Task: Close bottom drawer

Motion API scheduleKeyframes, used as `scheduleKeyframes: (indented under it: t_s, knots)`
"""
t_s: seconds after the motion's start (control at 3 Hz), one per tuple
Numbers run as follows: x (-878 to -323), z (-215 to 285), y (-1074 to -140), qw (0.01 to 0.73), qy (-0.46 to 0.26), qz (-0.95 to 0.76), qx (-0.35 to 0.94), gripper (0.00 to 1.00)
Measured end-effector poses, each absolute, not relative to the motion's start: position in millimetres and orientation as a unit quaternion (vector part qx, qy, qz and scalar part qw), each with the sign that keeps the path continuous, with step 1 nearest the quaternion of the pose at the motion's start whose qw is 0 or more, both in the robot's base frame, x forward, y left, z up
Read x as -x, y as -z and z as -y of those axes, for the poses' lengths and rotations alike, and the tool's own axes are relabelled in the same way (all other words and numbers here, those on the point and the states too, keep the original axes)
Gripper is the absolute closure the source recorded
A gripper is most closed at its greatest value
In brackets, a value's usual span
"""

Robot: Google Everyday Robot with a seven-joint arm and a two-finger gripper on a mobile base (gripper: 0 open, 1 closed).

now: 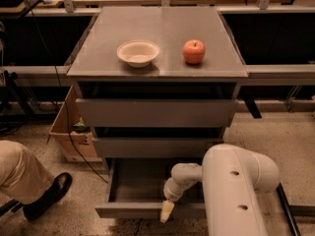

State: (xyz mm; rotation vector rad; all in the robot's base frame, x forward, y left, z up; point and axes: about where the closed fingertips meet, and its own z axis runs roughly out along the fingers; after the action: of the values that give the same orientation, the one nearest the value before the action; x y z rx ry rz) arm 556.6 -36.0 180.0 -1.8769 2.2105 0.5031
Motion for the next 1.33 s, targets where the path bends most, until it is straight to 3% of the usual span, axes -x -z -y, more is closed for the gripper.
scheduleKeyframes:
  t_s: [0.67,1.33]
  knots:
    - [-556.3,60.4,-169.4,0.118,-0.182,-0.753,0.621,0.03]
    - [-575.2,58.6,-163.1,0.134,-0.184,-0.749,0.622,0.50]
